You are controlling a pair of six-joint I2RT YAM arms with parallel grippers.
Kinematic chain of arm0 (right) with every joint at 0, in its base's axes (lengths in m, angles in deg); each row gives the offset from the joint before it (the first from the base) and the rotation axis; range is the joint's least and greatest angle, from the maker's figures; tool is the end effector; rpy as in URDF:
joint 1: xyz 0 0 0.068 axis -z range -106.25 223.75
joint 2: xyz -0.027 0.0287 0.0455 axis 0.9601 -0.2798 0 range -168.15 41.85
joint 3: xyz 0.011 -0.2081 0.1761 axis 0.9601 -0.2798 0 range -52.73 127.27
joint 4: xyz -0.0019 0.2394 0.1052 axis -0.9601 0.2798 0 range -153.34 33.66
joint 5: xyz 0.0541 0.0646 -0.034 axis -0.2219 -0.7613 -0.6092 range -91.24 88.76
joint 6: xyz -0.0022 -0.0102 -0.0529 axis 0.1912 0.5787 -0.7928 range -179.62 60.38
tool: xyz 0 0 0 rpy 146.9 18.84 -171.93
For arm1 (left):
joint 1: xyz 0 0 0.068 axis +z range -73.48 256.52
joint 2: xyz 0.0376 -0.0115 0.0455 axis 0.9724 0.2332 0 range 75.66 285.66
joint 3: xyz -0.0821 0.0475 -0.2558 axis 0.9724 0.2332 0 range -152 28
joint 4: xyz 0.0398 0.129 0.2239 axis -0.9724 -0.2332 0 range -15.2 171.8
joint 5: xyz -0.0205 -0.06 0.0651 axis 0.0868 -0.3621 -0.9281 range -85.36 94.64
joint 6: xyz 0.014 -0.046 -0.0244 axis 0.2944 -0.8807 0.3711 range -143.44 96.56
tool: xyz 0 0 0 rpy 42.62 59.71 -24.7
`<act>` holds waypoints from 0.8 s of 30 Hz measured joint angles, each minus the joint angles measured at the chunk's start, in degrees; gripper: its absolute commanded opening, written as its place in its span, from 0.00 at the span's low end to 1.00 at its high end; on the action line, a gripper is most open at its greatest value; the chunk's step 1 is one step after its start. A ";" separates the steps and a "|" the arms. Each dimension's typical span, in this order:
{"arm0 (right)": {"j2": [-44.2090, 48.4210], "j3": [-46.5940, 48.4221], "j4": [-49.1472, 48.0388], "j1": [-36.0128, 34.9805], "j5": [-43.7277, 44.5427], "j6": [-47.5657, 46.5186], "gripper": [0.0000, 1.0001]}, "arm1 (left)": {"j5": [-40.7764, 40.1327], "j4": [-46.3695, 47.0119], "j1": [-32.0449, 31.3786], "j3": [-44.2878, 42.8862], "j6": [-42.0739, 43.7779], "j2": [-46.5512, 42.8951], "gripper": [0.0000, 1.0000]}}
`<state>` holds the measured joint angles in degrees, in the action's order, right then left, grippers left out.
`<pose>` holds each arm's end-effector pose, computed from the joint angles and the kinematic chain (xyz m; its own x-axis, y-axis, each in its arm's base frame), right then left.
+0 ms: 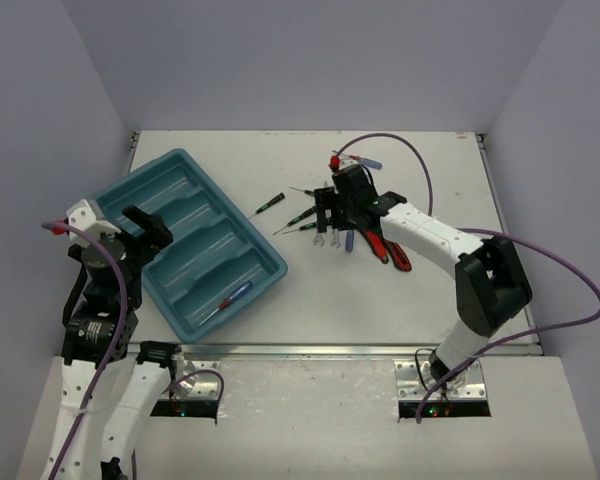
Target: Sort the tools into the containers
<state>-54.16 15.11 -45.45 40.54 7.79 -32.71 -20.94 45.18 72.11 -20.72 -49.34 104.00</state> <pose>0.3106 0.1968 0.2347 -0.7409 0.0491 -0.6698 -0.1285 0.9685 0.2132 0.0990 0.0078 0.3506 -0.1005 -0.3874 -0.9164 -0.4313 0.8470 -0.3108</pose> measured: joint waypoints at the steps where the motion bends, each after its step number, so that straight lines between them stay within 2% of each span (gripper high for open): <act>1: -0.83 -0.43 0.46 0.24 2.23 1.67 0.57 | 0.47 0.08 0.00 0.06 0.16 0.00 1.00; 2: -2.02 -0.51 0.73 0.44 3.79 3.06 0.53 | 1.00 0.30 0.00 0.10 0.28 0.00 1.00; 13: -10.40 -1.17 1.29 2.79 11.77 10.49 0.51 | 4.94 1.75 -0.20 0.51 1.55 0.02 1.00; 20: -11.59 -1.40 0.52 5.05 11.43 11.49 0.44 | 5.97 2.10 -0.50 0.74 1.83 0.02 1.00; 24: -13.74 -1.51 -0.30 5.71 10.24 12.48 0.36 | 6.43 2.12 -0.50 0.82 1.88 0.06 1.00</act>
<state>-67.90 13.60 -45.75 46.25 18.02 -20.24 -14.51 47.30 71.61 -19.90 -47.46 104.06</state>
